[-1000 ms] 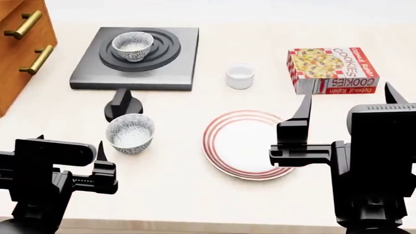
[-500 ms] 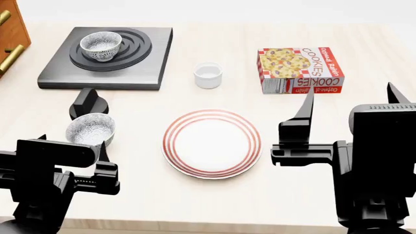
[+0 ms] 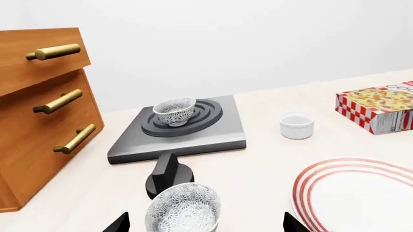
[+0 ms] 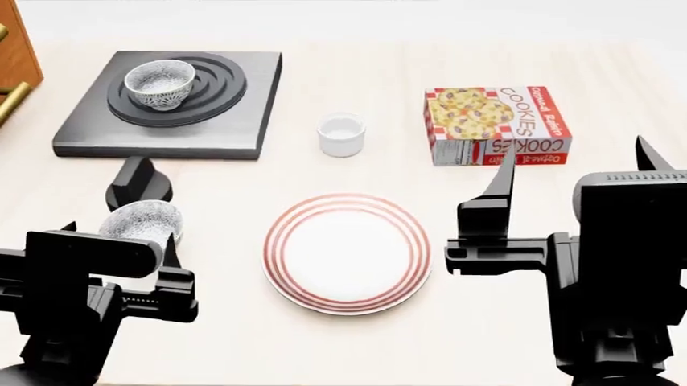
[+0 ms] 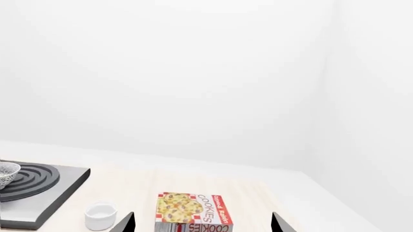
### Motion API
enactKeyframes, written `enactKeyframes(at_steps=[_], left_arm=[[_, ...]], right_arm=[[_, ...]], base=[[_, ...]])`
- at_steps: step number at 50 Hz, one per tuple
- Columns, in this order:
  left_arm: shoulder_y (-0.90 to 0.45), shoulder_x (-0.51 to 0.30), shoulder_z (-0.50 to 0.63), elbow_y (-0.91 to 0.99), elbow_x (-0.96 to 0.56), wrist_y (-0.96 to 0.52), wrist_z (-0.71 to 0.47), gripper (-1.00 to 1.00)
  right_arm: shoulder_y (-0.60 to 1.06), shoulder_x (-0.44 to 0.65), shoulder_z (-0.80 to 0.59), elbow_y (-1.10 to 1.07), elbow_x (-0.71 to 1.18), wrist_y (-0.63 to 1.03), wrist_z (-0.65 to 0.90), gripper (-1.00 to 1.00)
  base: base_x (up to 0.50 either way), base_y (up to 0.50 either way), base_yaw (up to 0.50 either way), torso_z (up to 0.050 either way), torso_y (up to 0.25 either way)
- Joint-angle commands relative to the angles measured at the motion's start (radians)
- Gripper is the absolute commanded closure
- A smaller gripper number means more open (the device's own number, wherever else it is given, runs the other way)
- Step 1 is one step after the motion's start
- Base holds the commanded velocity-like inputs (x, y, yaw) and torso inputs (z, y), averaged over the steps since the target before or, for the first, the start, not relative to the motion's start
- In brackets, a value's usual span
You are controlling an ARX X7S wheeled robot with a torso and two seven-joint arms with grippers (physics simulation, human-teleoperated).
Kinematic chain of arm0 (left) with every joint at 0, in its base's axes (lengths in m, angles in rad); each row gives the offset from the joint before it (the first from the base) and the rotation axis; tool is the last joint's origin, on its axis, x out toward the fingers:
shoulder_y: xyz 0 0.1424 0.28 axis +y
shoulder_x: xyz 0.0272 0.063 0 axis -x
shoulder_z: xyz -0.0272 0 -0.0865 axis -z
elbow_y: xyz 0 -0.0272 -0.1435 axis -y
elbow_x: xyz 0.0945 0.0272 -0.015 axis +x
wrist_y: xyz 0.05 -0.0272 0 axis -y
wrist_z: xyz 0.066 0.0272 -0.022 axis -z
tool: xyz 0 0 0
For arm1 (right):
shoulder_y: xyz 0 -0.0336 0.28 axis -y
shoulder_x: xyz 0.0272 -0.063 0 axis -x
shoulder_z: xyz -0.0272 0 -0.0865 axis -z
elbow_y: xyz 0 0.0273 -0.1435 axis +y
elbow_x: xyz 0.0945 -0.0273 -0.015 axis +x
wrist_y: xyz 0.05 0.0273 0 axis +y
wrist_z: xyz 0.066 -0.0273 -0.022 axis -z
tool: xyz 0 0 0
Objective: Pick the akita bowl on the stove and place it on the plate.
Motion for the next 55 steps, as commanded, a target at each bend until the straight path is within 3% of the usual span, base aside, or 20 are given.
enactKeyframes(at_steps=[1, 55], left_arm=[[0.002, -0.001, 0.000, -0.003, -0.005, 0.004, -0.004, -1.00], [-0.010, -0.021, 0.013, 0.023, -0.027, -0.013, -0.013, -1.00]], right_arm=[[-0.001, 0.001, 0.002, 0.002, 0.006, -0.006, 0.001, -1.00], [0.000, 0.010, -0.001, 0.002, 0.026, -0.003, 0.018, -1.00]], base=[[0.27, -0.03, 0.00, 0.000, 0.000], [0.27, -0.03, 0.00, 0.000, 0.000]])
